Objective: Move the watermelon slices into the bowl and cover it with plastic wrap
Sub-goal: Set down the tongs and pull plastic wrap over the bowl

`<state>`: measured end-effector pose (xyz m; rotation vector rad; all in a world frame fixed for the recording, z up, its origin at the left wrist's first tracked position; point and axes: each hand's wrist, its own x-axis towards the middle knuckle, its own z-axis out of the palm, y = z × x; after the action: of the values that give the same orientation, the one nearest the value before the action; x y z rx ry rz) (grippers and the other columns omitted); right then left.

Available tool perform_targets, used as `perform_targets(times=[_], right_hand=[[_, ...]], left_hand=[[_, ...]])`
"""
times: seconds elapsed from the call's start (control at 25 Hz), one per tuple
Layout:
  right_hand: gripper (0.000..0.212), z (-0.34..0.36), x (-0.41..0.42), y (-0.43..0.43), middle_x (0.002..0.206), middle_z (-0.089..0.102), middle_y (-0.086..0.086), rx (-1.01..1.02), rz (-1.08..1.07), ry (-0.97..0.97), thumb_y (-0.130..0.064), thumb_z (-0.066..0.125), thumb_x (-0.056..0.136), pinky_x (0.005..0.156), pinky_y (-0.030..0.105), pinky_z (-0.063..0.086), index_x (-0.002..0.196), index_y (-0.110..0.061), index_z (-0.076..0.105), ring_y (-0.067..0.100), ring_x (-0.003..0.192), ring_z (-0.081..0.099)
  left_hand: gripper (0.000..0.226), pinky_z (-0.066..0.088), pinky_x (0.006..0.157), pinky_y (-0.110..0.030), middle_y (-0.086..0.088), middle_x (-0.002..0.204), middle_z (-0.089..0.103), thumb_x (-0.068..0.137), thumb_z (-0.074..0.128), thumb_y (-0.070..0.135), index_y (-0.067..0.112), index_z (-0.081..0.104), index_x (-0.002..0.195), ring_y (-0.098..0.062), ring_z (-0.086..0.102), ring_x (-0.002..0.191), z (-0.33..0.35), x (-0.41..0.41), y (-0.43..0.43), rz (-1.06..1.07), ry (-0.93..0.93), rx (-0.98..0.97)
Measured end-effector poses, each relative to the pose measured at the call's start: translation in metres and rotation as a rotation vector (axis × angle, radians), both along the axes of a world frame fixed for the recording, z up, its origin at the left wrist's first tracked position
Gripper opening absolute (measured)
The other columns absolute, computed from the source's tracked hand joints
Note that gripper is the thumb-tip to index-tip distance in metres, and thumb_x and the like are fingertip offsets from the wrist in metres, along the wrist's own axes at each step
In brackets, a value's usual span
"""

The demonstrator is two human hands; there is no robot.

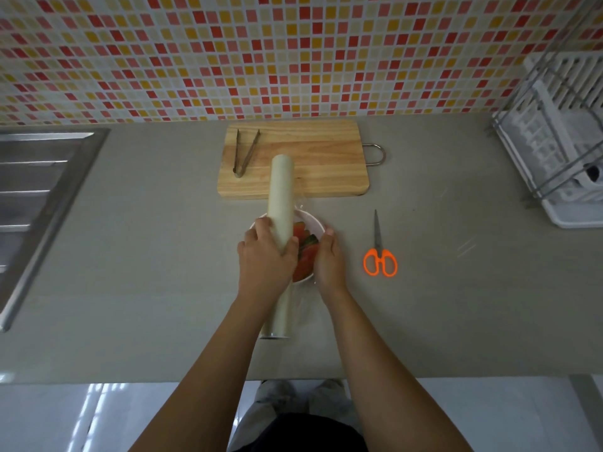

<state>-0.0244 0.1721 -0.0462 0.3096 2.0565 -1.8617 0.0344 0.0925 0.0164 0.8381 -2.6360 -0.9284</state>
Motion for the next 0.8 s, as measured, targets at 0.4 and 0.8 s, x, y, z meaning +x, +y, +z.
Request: perform_targets(times=[0.4,0.8], right_hand=[[0.038,0.001,-0.002,-0.004,0.083,0.062,0.001,0.063,-0.082,0.038,-0.033,0.025,0.099,0.071,0.026,0.041,0.083,-0.02,0.058,0.014,0.077,0.057],[0.044,0.003,-0.001,-0.007,0.068,0.057,-0.008,0.093,-0.107,0.048,-0.032,0.026,0.099,0.055,0.016,0.04,0.067,-0.021,0.054,0.005,0.066,0.054]], left_hand=[[0.058,0.038,0.062,-0.036,-0.016,0.107,0.044,0.089,0.045,0.056,0.024,0.029,0.135,-0.036,0.055,0.089,0.01,-0.005,0.001,0.01,-0.268,-0.243],[0.043,0.042,0.075,-0.042,-0.021,0.094,0.052,0.099,0.031,0.025,0.022,0.03,0.142,-0.038,0.053,0.079,0.014,0.017,-0.028,0.055,-0.109,-0.041]])
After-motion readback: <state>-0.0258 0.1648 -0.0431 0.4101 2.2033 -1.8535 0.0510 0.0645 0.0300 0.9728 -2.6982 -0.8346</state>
